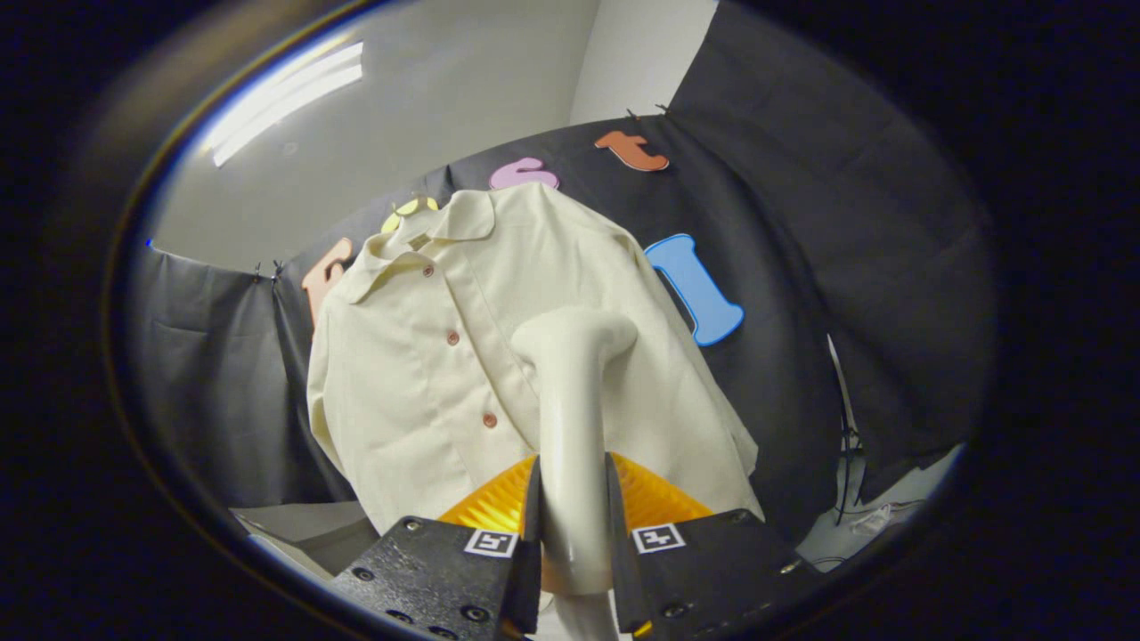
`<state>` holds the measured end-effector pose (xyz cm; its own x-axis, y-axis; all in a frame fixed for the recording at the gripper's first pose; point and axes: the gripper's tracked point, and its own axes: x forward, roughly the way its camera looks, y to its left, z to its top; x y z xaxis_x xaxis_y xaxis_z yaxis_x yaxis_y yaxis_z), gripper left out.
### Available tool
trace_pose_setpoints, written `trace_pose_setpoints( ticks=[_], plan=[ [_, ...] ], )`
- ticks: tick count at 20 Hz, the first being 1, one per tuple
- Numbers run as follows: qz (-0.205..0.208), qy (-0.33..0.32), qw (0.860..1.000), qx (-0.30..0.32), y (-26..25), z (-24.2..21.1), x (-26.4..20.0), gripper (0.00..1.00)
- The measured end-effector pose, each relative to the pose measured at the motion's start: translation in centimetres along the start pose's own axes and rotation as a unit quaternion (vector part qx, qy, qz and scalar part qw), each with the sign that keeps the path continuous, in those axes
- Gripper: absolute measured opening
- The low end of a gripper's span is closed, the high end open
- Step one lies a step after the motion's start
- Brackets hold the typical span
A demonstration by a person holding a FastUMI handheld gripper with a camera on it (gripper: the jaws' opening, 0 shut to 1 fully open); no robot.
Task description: Iron the clothes twice with a garment steamer, once on the left side and once on the right side.
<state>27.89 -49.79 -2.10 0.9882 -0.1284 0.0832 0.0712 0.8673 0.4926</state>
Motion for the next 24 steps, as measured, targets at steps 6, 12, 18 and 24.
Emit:
trace_pose_setpoints(
  ticks=[6,12,18,24],
  plan=[
    [-0.011,0.024,1.000,0.008,-2.2,-3.8,-1.2,0.32],
    [-0.029,0.049,0.997,0.048,-4.6,-7.7,-3.1,0.33],
    [-0.052,0.072,0.994,0.066,-6.4,-11.4,-5.4,0.33],
    [-0.073,0.091,0.990,0.078,-7.9,-13.8,-7.5,0.32]
  ],
)
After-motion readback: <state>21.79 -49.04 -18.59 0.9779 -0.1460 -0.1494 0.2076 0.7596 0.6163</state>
